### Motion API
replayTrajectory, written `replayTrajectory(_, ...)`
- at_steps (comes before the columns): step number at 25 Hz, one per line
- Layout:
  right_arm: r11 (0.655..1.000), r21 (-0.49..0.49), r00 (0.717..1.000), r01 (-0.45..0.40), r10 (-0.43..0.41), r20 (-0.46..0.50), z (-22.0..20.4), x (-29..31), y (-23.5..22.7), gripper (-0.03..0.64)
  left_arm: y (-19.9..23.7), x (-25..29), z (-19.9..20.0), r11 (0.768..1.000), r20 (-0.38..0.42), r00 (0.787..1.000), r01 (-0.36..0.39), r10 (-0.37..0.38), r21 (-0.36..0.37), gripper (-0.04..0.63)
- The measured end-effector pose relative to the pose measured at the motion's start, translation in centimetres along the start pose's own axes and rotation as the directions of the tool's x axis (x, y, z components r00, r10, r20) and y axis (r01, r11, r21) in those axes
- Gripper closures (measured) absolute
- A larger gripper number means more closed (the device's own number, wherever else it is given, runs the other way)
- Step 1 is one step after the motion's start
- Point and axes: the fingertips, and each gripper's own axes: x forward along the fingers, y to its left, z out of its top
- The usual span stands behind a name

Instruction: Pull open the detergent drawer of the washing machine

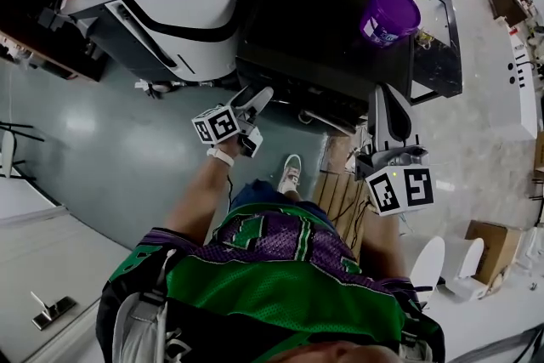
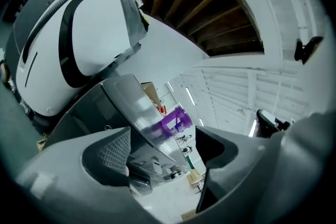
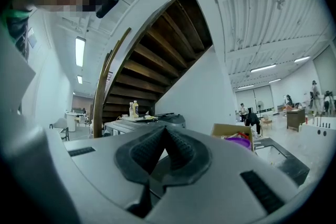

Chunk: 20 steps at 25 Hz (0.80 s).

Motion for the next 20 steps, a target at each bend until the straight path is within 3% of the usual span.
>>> replayTrajectory(20, 1.000, -0.009, 0.997, 0.011, -0.012, -0.081, -3.8, 0.4, -5.0, 0.615, 10.1, 5.2, -3.7, 0.970, 0.036, 0.996, -0.067, 0.078, -0.233, 0.197)
